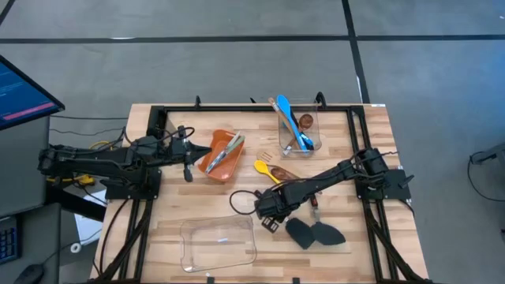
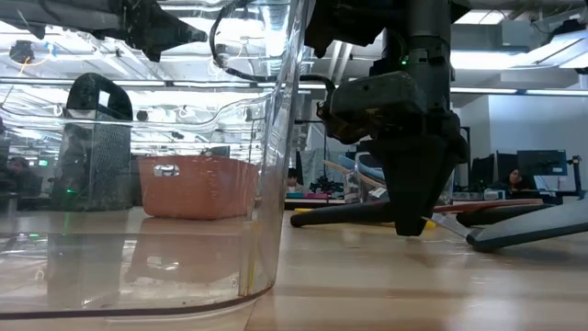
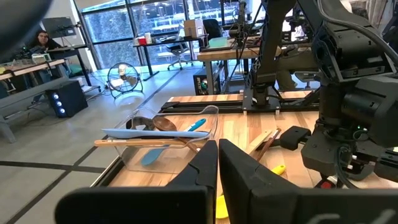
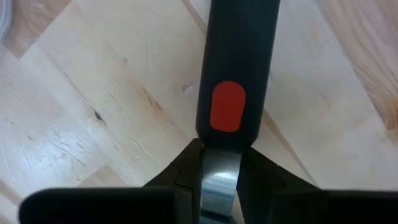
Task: Pick & Place Kitchen Items
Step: Put the black flipper spatula into the bottom transparent bin
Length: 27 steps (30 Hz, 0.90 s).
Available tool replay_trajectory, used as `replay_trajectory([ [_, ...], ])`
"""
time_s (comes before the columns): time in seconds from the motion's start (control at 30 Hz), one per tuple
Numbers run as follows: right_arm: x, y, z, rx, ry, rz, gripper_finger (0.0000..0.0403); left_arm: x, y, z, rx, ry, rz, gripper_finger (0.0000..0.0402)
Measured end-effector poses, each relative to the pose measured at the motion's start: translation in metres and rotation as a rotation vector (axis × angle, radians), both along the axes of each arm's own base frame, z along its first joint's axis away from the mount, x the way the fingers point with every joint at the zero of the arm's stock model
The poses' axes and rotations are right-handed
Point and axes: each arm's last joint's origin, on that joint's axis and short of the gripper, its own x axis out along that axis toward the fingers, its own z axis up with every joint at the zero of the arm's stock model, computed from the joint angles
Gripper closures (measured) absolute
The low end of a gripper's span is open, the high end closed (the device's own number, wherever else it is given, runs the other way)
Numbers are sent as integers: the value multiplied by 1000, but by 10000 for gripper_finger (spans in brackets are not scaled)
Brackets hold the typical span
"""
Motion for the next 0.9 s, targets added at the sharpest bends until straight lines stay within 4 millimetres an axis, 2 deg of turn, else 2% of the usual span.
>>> replay_trajectory([
  [0.4, 3, 0, 4, -2, -9, -23, 342, 0, 0, 0, 0, 0, 4, 398],
  [0.9, 26, -13, 30, -153, -143, -31, 342, 0, 0, 0, 0, 0, 3, 398],
])
